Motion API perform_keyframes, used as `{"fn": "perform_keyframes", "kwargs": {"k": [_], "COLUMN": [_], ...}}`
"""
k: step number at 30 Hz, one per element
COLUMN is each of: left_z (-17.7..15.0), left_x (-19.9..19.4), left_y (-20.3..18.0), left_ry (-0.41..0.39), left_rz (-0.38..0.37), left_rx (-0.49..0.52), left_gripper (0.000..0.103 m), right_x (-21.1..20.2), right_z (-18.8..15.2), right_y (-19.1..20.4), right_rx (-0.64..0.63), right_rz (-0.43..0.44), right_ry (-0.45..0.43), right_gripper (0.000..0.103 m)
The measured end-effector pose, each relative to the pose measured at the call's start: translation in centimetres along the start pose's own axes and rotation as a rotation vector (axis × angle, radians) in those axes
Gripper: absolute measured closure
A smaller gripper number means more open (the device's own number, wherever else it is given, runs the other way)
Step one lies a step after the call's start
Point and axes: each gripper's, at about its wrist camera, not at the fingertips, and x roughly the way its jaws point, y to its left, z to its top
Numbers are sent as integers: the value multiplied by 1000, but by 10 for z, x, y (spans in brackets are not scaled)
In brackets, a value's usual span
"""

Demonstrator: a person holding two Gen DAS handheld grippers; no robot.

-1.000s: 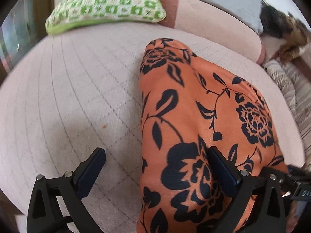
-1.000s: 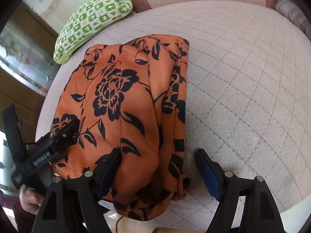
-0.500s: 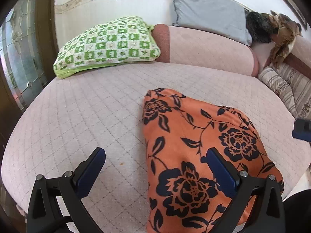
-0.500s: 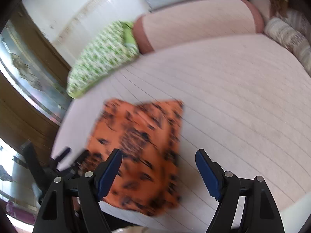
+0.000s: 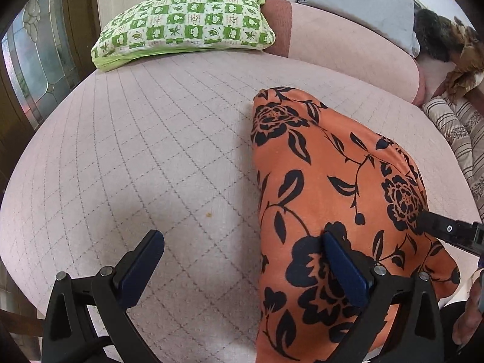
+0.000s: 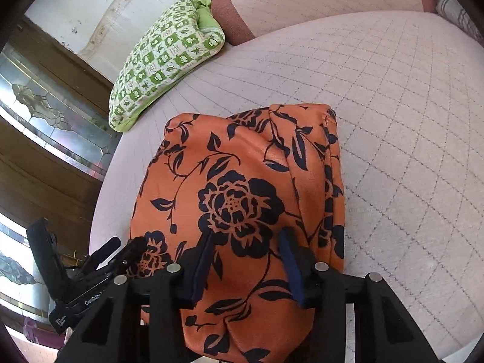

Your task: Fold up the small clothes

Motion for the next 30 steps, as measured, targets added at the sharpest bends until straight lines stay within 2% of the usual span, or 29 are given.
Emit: {"fn": "perform_keyframes", "kwargs": {"k": [7, 9, 13, 16, 20, 27, 30], "left_z": [1, 0, -5, -10, -12, -7, -5], "left_x": [0, -7, -29, -48, -73, -117, -132], "left_y": [-28, -30, -26, -21, -17, -15, -18], "left_ry": [18, -9, -66, -102, -130, -210, -240], "left_rz": [58, 93, 165, 210, 234, 278, 294], "left_rx": [107, 115, 79, 45, 8, -32, -33], "left_gripper": [0, 0, 0, 0, 0, 0, 0], "right_x": [1, -3, -20, -40, -71, -111, -122], "right_z": [-10, -12, -18, -23, -30, -51, -54], "right_y": [3, 4, 4, 2, 2, 11, 16], "right_rx": [-91, -86, -82, -74, -82, -150, -169], "right_rz": [-35, -27, -16, -15, -2, -7, 17], "right_ry": [-46, -64, -94, -149, -239, -354, -394], "right_gripper": [54, 54, 52, 52, 45, 45, 45]}}
